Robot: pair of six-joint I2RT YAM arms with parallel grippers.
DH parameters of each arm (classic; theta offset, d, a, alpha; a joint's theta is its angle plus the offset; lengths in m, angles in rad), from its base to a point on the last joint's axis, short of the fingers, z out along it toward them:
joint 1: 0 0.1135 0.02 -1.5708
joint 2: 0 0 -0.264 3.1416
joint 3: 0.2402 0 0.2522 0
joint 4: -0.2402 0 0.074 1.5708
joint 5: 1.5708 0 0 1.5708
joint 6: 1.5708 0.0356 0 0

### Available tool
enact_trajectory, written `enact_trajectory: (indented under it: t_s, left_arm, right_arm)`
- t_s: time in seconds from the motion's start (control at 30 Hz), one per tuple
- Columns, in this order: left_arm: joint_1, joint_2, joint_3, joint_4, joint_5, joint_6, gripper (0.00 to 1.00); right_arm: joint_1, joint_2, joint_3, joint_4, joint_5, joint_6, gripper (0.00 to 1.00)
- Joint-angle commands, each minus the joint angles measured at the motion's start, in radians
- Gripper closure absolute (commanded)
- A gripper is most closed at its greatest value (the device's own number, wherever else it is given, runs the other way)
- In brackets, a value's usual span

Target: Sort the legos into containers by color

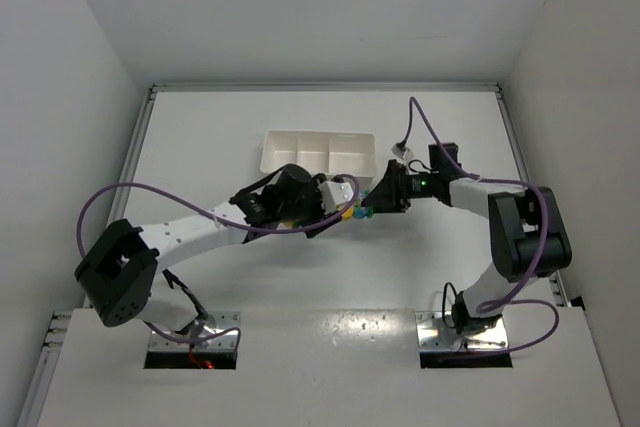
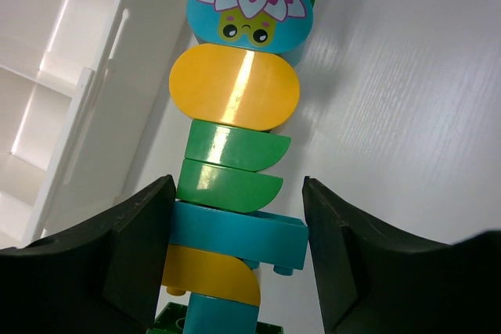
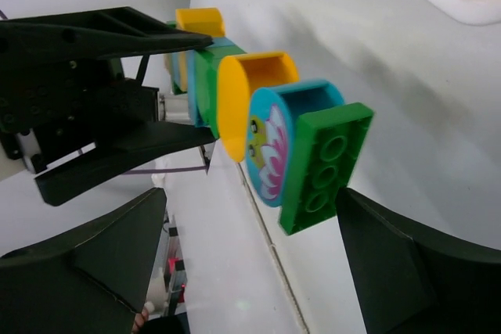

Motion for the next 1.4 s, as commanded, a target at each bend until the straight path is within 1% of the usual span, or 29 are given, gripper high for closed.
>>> enact_trajectory:
  t_s: [0.0, 0.03, 0.07, 0.13, 0.2, 0.23, 0.3, 0.37, 0.4, 0.43, 0.47, 0.5, 0.53, 0.57, 0.6, 0.63, 0.67, 0.8, 0.83, 0.93, 1.1, 1.17, 1.23, 1.27, 1.3, 1.33, 1.37]
  left_arm:
    - [-0.022, -0.067, 0.015, 0.063, -0.008, -0.022, 0.91]
    - [-0.022, -0.067, 0.015, 0.063, -0.008, -0.031, 0.91]
    - [-0.031, -0.067, 0.015, 0.063, -0.008, -0.031, 0.91]
    - [-0.031, -0.076, 0.015, 0.063, -0.018, -0.031, 0.91]
    - [-0.042, -0.076, 0.025, 0.063, -0.018, -0.04, 0.91]
    - [-0.042, -0.076, 0.025, 0.063, -0.018, -0.04, 0.91]
    - [-0.052, -0.076, 0.035, 0.063, -0.018, -0.04, 0.91]
    - [-0.052, -0.076, 0.035, 0.063, -0.009, -0.04, 0.91]
    - [-0.052, -0.076, 0.035, 0.063, -0.008, -0.04, 0.91]
    - [-0.052, -0.076, 0.035, 0.063, -0.008, -0.04, 0.91]
    - [-0.052, -0.076, 0.035, 0.072, -0.008, -0.031, 0.91]
    - [-0.052, -0.076, 0.035, 0.072, -0.008, -0.031, 0.91]
    - [-0.052, -0.076, 0.035, 0.072, -0.018, -0.031, 0.91]
    - [-0.052, -0.076, 0.035, 0.084, -0.018, -0.031, 0.91]
    - [-0.052, -0.076, 0.022, 0.085, -0.018, -0.031, 0.93]
    - [-0.052, -0.076, 0.022, 0.094, -0.03, -0.031, 0.93]
    - [-0.052, -0.076, 0.01, 0.104, -0.03, -0.031, 0.94]
    - [-0.033, -0.088, -0.036, 0.105, -0.06, -0.031, 0.96]
    - [-0.023, -0.105, -0.065, 0.105, -0.061, -0.031, 0.96]
    - [-0.023, -0.121, -0.122, 0.085, -0.061, -0.011, 0.96]
    - [-0.023, -0.118, -0.156, 0.055, -0.05, 0.001, 0.96]
    - [-0.023, -0.099, -0.156, 0.045, -0.032, 0.001, 0.87]
    - [-0.014, -0.064, -0.122, 0.034, -0.019, -0.017, 0.66]
    - [0.0, -0.052, -0.11, 0.025, 0.004, -0.026, 0.56]
    - [0.0, -0.041, -0.096, 0.016, 0.013, -0.037, 0.4]
    - [0.01, -0.032, -0.085, 0.016, 0.013, -0.064, 0.35]
    - [0.026, -0.023, -0.061, 0.016, 0.049, -0.064, 0.3]
  right_arm:
    - [-0.014, 0.004, 0.001, 0.043, -0.025, -0.016, 0.1]
    - [-0.014, 0.015, 0.001, 0.043, -0.025, -0.016, 0.1]
    - [-0.014, 0.015, 0.001, 0.043, -0.025, -0.016, 0.15]
    - [-0.014, 0.015, 0.001, 0.062, -0.025, 0.0, 0.17]
    - [-0.005, 0.025, 0.012, 0.062, -0.025, 0.0, 0.1]
    - [-0.005, 0.025, 0.012, 0.074, -0.025, 0.0, 0.1]
    - [-0.005, 0.036, 0.012, 0.098, -0.025, 0.018, 0.16]
    - [-0.005, 0.036, 0.021, 0.108, -0.035, 0.032, 0.17]
    - [0.004, 0.047, 0.032, 0.12, -0.047, 0.051, 0.2]
    - [0.004, 0.047, 0.032, 0.134, -0.047, 0.065, 0.25]
    - [0.004, 0.057, 0.032, 0.166, -0.056, 0.081, 0.38]
    - [0.004, 0.058, 0.043, 0.177, -0.067, 0.093, 0.45]
    - [0.004, 0.068, 0.043, 0.186, -0.077, 0.093, 0.55]
    - [0.004, 0.068, 0.043, 0.186, -0.087, 0.093, 0.67]
    - [0.004, 0.068, 0.052, 0.174, -0.099, 0.093, 0.89]
    - [0.004, 0.068, 0.052, 0.174, -0.099, 0.093, 0.97]
    - [0.004, 0.068, 0.052, 0.148, -0.11, 0.093, 1.0]
    - [-0.029, 0.047, 0.041, 0.087, -0.124, 0.05, 1.0]
    - [-0.048, 0.047, 0.041, 0.012, -0.124, -0.015, 1.0]
    - [-0.08, 0.027, 0.05, -0.088, -0.124, -0.123, 1.0]
    - [-0.091, 0.007, 0.05, -0.116, -0.114, -0.145, 1.0]
    - [-0.091, 0.007, 0.05, -0.116, -0.114, -0.155, 1.0]
    - [-0.082, -0.002, 0.05, -0.138, -0.114, -0.169, 1.0]
    - [-0.082, -0.002, 0.066, -0.156, -0.114, -0.213, 1.0]
    - [-0.071, -0.002, 0.075, -0.208, -0.105, -0.243, 1.0]
    - [-0.071, -0.002, 0.087, -0.229, -0.105, -0.272, 1.0]
    - [-0.071, -0.002, 0.087, -0.248, -0.105, -0.318, 1.0]
